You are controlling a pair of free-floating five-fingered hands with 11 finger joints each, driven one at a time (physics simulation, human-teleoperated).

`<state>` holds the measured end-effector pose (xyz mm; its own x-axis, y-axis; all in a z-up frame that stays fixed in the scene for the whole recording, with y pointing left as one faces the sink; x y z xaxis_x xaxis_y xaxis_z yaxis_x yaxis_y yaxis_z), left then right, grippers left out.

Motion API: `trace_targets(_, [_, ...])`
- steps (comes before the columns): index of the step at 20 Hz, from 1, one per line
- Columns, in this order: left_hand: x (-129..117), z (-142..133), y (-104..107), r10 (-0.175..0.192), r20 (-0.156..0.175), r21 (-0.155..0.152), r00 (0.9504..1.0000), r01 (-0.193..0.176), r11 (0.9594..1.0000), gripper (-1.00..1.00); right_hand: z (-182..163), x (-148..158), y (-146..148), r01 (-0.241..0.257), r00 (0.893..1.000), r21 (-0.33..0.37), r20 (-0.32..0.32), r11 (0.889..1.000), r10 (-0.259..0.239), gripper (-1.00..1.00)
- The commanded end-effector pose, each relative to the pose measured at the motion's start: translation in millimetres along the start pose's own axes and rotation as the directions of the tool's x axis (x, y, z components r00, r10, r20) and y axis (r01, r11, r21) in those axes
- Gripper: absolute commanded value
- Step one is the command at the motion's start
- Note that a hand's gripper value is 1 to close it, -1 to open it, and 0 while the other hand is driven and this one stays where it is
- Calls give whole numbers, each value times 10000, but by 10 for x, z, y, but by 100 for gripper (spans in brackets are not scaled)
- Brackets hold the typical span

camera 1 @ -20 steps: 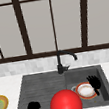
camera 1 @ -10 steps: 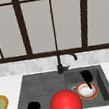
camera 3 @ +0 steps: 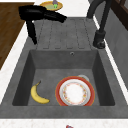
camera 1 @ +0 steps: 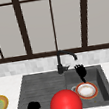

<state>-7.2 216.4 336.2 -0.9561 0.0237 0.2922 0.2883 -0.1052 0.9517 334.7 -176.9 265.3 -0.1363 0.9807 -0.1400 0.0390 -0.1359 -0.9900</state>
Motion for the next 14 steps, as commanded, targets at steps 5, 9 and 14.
trace_targets(5, [0,0,0,0,0,0,10000,0,10000,0,-448,249,-334,-110,9999,-786,-27,9968,108,-100])
trace_targets(9, [0,0,0,0,0,0,10000,0,10000,0,-754,385,-457,-165,9999,-817,-42,9965,162,-100])
trace_targets(14, [0,0,0,0,0,0,10000,0,10000,0,-1076,614,-278,-76,10000,-24,64,10000,76,-100])
